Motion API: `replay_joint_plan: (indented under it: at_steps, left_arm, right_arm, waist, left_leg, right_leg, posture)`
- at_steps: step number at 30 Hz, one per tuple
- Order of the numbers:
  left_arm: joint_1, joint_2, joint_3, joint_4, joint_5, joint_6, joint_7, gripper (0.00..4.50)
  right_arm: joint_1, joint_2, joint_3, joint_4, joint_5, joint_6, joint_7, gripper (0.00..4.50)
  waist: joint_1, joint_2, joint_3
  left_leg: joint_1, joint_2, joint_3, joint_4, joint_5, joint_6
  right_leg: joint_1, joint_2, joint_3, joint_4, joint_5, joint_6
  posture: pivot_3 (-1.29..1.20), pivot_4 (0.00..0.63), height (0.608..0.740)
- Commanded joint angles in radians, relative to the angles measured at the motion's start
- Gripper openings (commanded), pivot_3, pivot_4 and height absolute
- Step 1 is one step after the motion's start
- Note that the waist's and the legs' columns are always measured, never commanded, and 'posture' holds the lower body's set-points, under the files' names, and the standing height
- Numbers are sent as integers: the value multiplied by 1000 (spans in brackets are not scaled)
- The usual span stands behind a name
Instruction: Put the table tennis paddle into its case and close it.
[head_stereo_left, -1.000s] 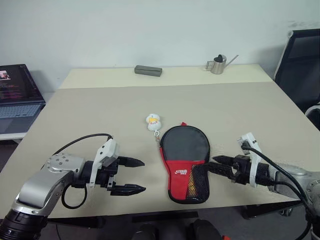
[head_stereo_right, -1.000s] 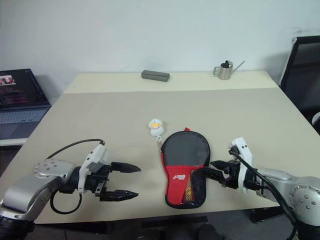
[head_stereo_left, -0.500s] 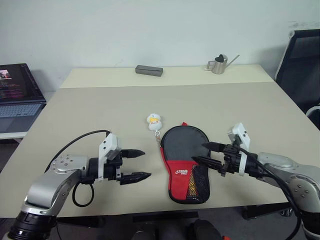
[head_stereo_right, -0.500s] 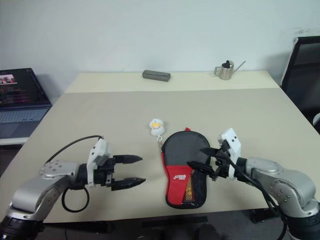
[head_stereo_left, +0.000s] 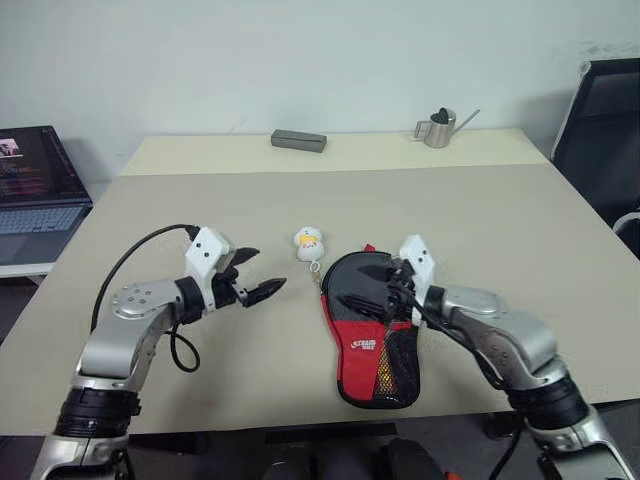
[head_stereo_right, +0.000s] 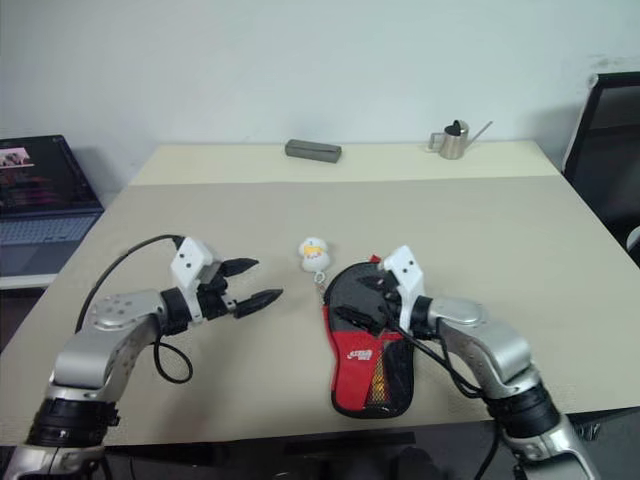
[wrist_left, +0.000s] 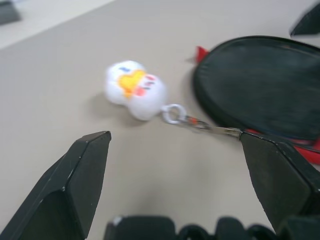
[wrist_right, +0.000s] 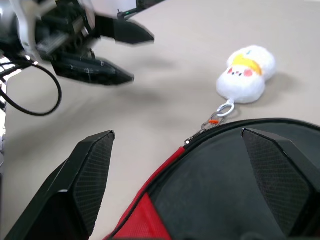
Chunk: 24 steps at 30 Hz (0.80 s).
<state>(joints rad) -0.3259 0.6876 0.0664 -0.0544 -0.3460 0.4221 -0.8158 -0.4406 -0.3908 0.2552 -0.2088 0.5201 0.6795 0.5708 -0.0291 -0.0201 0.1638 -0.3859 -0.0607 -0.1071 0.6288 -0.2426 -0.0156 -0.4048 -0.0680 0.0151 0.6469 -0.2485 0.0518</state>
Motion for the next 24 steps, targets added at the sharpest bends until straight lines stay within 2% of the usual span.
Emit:
replay_joint_plan:
  at_steps: [1,11,16,24]
  left_arm:
    - [-32,-6,0,8,30,-23,21,4500]
    - [-147,-84,-42,134,110,48,130,4500]
    - [-205,-145,-56,211,140,74,191,4500]
    - [-256,-225,-70,277,149,75,222,4500]
  right_arm:
    - [-28,41,21,83,-83,-95,18,4441]
    - [-21,111,40,297,-292,-251,-25,4441]
    - [-23,176,0,317,-309,-233,-79,4441]
    - [24,247,9,287,-328,-208,-109,4441]
  waist:
    - [0,0,0]
    - [0,0,0]
    - [-1,0,0]
    - [-2,-1,-1]
  left_leg:
    - [0,0,0,0,0,0]
    - [1,0,0,0,0,-1]
    - [1,0,0,1,0,-1]
    - [2,0,0,1,0,-1]
  right_leg:
    - [0,0,0,0,0,0]
    - [0,1,0,1,1,0]
    - [0,1,0,2,1,0]
    - [0,1,1,3,2,-1]
  posture:
    - [0,150,740]
    - [0,150,740]
    - [0,150,740]
    - [0,150,740]
